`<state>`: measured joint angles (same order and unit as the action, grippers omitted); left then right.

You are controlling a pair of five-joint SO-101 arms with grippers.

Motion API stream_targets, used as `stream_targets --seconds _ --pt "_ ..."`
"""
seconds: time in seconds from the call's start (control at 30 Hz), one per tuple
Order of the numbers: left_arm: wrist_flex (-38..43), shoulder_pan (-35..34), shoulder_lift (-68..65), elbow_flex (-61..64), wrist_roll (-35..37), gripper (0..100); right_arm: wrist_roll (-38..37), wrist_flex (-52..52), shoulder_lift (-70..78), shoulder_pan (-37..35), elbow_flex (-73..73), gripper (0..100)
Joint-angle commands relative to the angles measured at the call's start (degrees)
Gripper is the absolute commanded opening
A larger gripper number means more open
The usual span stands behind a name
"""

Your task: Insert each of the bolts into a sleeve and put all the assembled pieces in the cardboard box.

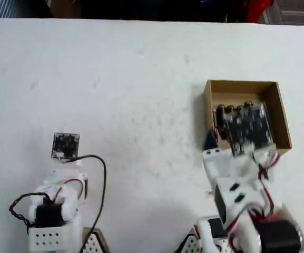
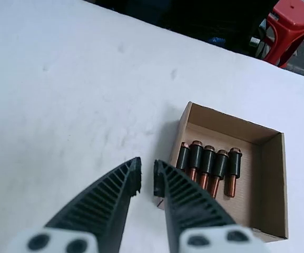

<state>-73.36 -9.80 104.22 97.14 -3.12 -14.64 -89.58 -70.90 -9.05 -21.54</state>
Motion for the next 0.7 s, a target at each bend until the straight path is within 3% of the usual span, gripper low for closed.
stream_targets --seconds 0.0,0.67 --pt "-0.26 0.84 0.40 -0.09 0.53 2 0.44 2.86 -5.49 -0.04 -4.57 3.1" --pt "-0.26 0.84 0.40 -0.09 0.53 2 0.53 2.86 -26.07 0.04 -19.96 3.3"
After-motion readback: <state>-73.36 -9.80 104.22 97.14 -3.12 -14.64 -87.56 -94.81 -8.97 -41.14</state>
